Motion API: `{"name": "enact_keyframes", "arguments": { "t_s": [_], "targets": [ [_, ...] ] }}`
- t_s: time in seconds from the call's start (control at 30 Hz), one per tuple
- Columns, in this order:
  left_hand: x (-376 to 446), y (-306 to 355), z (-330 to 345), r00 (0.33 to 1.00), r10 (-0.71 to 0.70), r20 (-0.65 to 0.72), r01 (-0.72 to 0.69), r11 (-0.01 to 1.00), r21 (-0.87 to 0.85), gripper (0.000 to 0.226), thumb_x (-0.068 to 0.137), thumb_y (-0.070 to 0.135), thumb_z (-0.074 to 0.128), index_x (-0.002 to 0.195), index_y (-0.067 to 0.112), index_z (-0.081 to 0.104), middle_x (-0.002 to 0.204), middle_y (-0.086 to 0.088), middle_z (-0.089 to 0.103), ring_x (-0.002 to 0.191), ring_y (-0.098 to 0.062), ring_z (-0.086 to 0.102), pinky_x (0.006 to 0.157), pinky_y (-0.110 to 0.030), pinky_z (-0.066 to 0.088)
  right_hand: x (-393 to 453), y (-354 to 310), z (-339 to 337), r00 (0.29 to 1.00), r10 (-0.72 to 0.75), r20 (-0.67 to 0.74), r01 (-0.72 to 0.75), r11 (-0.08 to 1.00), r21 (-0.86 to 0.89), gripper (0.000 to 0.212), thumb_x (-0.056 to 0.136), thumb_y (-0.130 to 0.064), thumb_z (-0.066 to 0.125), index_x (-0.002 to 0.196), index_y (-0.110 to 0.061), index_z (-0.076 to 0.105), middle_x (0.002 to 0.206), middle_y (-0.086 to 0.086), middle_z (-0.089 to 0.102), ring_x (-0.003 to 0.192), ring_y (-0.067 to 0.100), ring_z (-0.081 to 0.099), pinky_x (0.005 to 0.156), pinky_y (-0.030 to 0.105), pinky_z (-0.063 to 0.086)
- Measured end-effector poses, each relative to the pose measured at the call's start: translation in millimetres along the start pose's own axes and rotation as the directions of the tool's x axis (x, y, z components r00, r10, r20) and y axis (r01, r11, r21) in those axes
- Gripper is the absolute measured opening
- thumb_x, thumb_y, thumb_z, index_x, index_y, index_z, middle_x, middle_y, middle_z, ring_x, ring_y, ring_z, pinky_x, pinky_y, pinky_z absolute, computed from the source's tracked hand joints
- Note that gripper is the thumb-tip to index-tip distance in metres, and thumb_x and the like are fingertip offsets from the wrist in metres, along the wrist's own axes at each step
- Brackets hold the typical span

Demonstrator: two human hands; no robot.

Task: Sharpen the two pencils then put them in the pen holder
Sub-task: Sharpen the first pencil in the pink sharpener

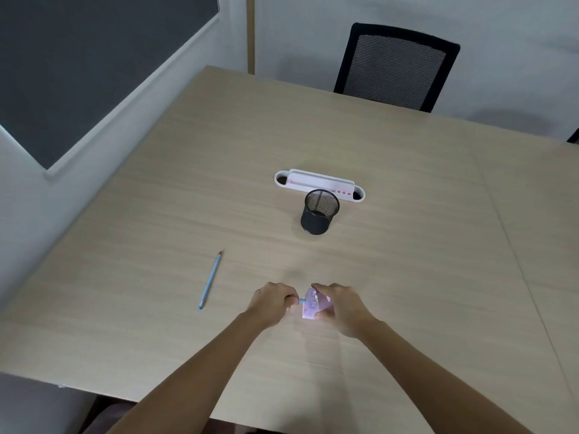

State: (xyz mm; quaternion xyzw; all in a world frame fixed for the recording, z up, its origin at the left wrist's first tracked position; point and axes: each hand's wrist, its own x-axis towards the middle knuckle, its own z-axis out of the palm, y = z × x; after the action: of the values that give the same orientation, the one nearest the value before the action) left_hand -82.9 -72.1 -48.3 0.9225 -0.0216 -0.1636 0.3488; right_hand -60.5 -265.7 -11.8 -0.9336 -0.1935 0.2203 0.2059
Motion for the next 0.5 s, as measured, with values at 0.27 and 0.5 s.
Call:
{"name": "enact_keyframes", "arguments": {
  "t_s": [0.27, 0.5],
  "targets": [
    [-5.9, 3.0, -5.2, 0.998, -0.039, 0.057, 0.039, 0.999, -0.009, 0.022, 0.089, 0.023, 0.045, 0.081, 0.023, 0.065, 0.074, 0.007, 0.064, 0.069, -0.019, 0.057, 0.058, -0.024, 0.036, -5.5, -2.9, -1.5, 1.0, 0.012, -0.004, -0.012, 0.998, 0.065, 0.052, 0.076, -0.019, 0.068, 0.126, -0.017, 0.055, 0.109, 0.013, 0.066, 0.1, 0.032, 0.06, 0.085, 0.032, 0.046],
    [-6.3, 33.4, -18.4, 0.998, -0.003, 0.063, -0.012, 0.972, 0.233, 0.064, 0.086, 0.039, 0.055, 0.14, 0.016, 0.03, 0.145, -0.003, 0.03, 0.131, -0.023, 0.032, 0.106, -0.037, 0.025, -33.1, 16.6, -13.8, 0.978, 0.164, -0.125, -0.112, 0.931, 0.346, 0.095, 0.07, -0.021, 0.076, 0.148, -0.027, 0.022, 0.144, 0.023, 0.033, 0.142, 0.023, 0.025, 0.094, 0.022, 0.035]
  ]
}}
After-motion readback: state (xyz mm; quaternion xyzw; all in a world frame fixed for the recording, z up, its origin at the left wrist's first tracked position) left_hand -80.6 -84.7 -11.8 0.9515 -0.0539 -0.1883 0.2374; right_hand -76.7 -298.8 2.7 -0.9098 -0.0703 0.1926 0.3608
